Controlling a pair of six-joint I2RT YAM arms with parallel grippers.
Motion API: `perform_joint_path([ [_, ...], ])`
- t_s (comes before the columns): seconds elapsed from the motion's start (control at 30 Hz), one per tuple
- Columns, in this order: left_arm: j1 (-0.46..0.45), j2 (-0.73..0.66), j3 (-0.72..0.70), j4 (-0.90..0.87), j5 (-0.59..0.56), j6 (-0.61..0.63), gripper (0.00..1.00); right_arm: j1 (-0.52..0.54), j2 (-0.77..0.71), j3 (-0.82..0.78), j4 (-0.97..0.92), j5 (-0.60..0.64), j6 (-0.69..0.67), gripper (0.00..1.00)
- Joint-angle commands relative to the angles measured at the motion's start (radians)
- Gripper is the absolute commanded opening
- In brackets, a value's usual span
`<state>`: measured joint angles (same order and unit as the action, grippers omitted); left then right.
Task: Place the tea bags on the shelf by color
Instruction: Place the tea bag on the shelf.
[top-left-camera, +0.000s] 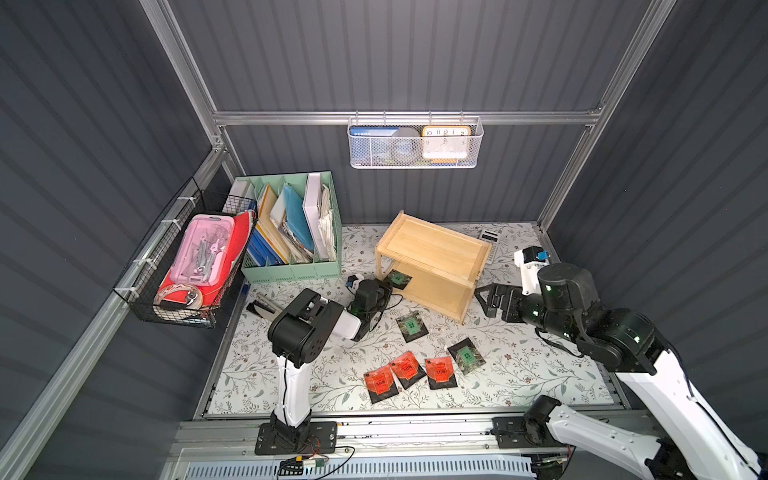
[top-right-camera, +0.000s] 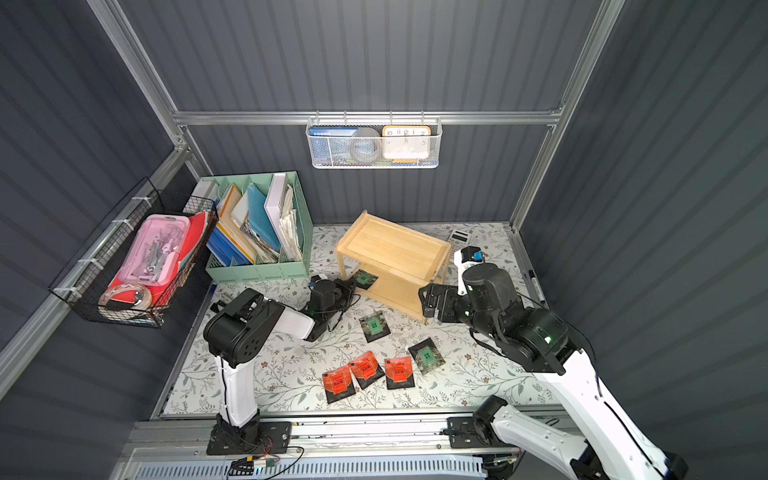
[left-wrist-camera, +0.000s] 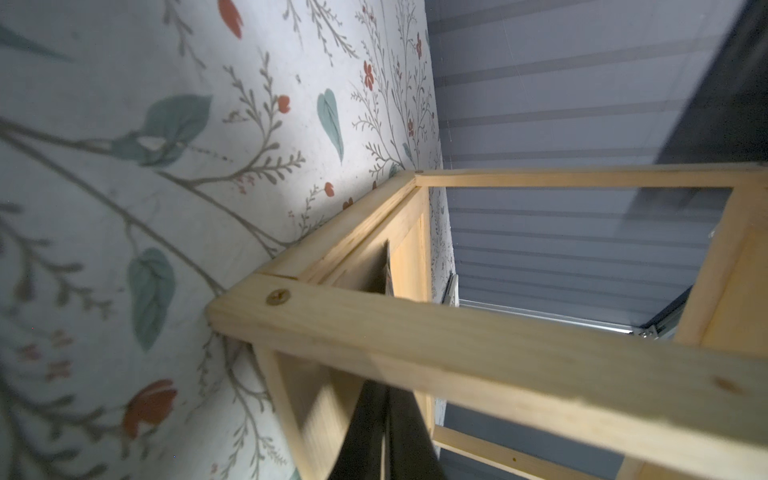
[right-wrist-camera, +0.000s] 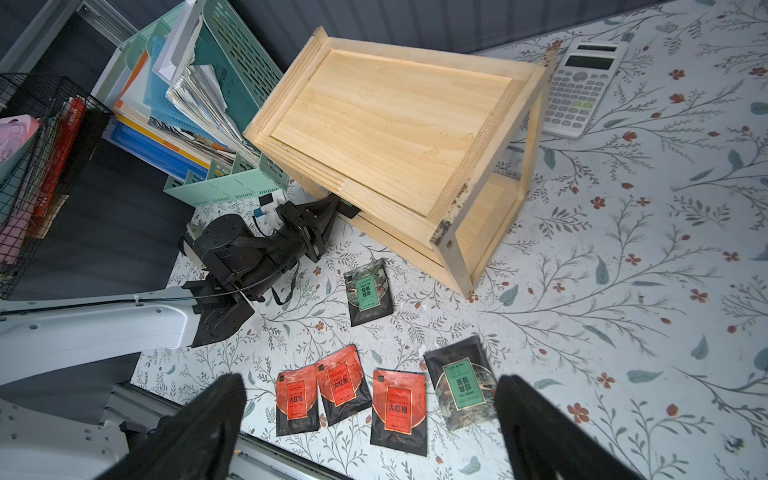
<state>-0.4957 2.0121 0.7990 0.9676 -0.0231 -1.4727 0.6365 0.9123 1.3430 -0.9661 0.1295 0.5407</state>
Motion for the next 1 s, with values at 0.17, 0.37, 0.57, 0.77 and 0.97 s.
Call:
perform_joint_path([
  [0.17,0.008,-0.005,0.01,-0.029,0.008,0.007,0.29,-0.005,-0.009,0.021,-0.006,-0.011,0.002,0.99],
  [0.37,0.008,-0.021,0.013,-0.051,0.012,0.011,0.37,-0.007,-0.011,0.017,-0.002,-0.011,0.004,0.99],
  [0.57,0.01,-0.046,0.025,-0.107,0.01,0.02,0.44,-0.006,-0.021,0.009,0.0,-0.011,0.006,0.99],
  [0.77,0.011,-0.081,0.059,-0.227,0.004,0.046,0.51,-0.007,-0.026,0.007,0.0,-0.012,0.006,0.99],
  [0.97,0.02,-0.103,0.074,-0.315,0.0,0.044,0.55,-0.008,-0.029,0.006,0.0,-0.012,0.005,0.99],
])
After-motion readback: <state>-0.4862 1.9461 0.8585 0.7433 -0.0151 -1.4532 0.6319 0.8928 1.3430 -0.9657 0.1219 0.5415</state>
